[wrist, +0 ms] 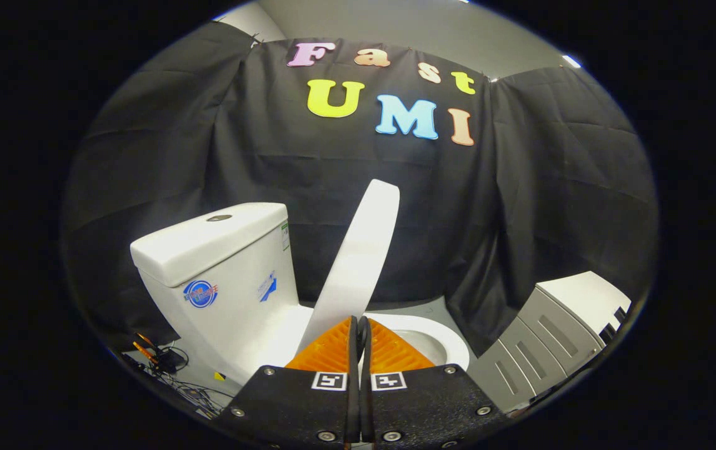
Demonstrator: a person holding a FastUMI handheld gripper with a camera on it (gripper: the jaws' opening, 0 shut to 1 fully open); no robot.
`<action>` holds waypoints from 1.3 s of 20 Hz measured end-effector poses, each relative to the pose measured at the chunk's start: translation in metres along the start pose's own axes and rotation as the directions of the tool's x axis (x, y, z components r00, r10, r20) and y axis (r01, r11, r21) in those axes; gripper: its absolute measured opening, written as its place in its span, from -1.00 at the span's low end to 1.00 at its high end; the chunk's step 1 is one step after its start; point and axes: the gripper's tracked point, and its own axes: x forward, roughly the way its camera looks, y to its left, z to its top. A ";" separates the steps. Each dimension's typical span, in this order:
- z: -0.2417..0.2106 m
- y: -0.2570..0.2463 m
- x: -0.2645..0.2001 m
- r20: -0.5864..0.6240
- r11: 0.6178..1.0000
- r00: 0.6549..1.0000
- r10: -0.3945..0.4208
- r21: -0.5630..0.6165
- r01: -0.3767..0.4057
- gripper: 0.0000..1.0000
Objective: Open the toilet lid.
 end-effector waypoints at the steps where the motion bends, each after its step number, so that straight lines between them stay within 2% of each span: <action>1: 0.002 0.004 0.000 0.003 1.000 1.000 0.007 -0.001 -0.007 -1.00; 26: 0.018 0.110 0.006 0.033 0.979 0.979 0.200 -0.034 -0.199 -0.99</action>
